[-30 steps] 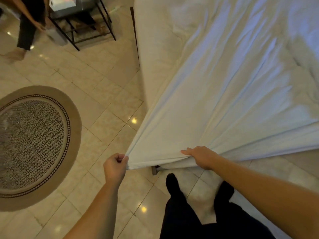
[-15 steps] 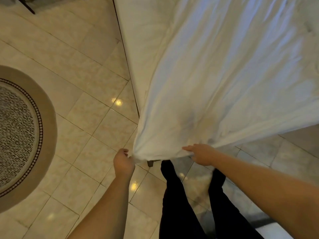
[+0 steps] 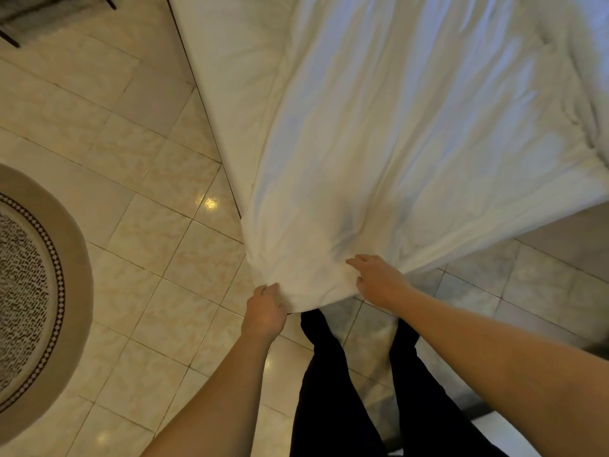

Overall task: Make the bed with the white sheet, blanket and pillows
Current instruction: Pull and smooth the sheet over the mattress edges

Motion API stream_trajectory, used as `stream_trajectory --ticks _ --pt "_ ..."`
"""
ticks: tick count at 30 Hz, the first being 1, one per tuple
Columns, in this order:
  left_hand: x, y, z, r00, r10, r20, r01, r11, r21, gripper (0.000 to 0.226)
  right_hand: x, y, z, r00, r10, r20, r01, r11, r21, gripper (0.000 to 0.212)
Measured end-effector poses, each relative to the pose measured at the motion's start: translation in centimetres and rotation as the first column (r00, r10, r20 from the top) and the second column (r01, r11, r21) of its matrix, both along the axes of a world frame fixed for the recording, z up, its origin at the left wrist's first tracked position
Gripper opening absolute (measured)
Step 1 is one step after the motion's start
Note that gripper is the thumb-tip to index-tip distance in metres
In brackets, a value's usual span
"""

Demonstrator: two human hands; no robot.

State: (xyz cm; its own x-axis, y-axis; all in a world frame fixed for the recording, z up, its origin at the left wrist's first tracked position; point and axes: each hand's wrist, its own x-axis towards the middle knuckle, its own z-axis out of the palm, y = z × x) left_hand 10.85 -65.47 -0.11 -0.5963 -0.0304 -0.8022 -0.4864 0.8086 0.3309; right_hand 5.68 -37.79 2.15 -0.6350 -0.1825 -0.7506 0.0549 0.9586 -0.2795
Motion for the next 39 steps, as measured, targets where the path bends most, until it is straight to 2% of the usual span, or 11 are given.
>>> stream_trajectory --ticks 7,14,27,39 --pt "-2.1 1.2 6.1 0.995 -0.086 -0.05 0.081 0.992 -0.095 0.056 -0.3 3.6 5.9 0.995 -0.072 -0.07 0.067 0.995 -0.073 0.054" --pt "-3.7 7.2 12.6 0.975 -0.174 -0.14 0.153 0.977 -0.15 0.057 0.5 12.1 11.8 0.967 -0.194 -0.166 0.176 0.977 -0.116 0.054" --pt "-5.8 28.9 21.3 0.908 -0.301 -0.291 0.265 0.951 -0.158 0.057 3.4 37.0 20.9 0.876 -0.303 -0.374 0.301 0.951 -0.067 0.057" --pt "-7.9 46.1 23.2 0.827 -0.469 -0.311 0.45 0.883 -0.135 0.058 5.8 53.5 22.9 0.784 -0.435 -0.443 0.434 0.894 -0.112 0.058"
